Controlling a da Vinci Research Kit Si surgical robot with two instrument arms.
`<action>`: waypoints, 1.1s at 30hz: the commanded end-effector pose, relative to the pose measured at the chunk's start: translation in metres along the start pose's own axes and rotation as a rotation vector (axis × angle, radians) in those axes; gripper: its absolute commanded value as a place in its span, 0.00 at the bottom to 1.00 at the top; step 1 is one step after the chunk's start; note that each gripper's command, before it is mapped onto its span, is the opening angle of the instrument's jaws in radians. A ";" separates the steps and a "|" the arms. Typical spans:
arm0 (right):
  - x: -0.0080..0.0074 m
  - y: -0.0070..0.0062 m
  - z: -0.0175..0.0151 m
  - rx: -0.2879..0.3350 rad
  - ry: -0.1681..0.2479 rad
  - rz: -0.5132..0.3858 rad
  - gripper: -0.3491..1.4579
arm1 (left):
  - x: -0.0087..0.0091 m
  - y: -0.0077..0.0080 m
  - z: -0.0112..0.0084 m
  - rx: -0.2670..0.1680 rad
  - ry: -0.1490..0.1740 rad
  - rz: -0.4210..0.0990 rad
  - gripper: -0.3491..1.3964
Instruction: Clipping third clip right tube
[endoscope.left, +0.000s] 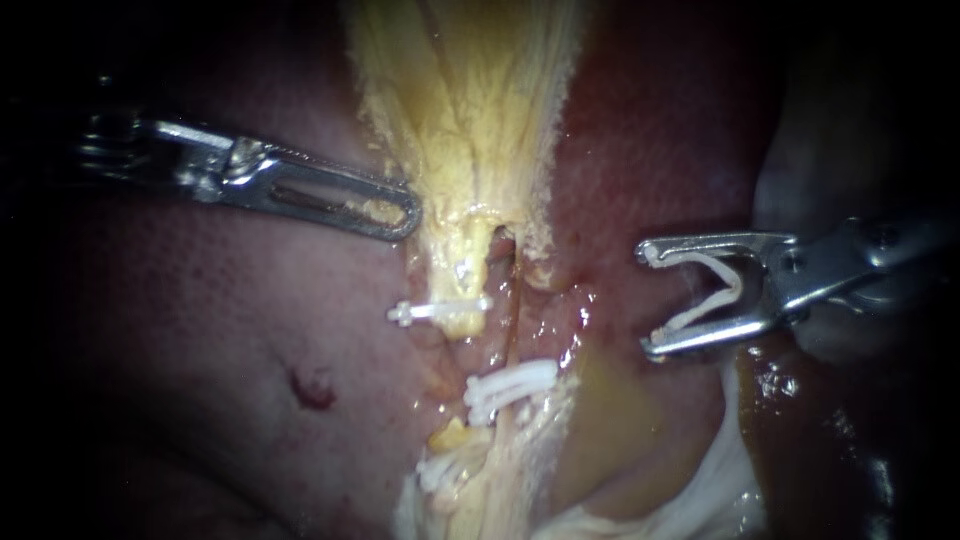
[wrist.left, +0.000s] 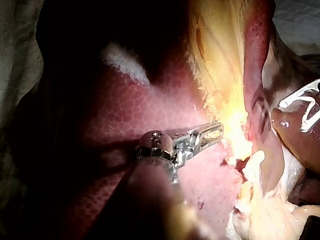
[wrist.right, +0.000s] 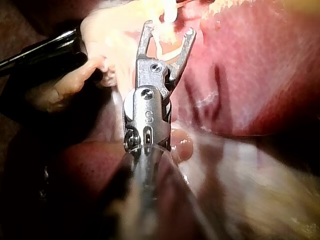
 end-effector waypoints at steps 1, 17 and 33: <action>0.0000 0.0000 0.0000 0.000 0.000 0.000 0.47 | 0.0000 0.0000 -0.0001 0.000 0.000 0.000 0.00; 0.0000 0.0000 0.0001 0.000 0.000 0.000 0.47 | -0.0005 -0.0010 -0.0073 -0.014 -0.018 -0.007 0.00; 0.0005 0.0004 0.0037 0.028 0.005 0.010 0.47 | -0.0004 -0.0013 -0.0077 -0.015 -0.022 -0.009 0.00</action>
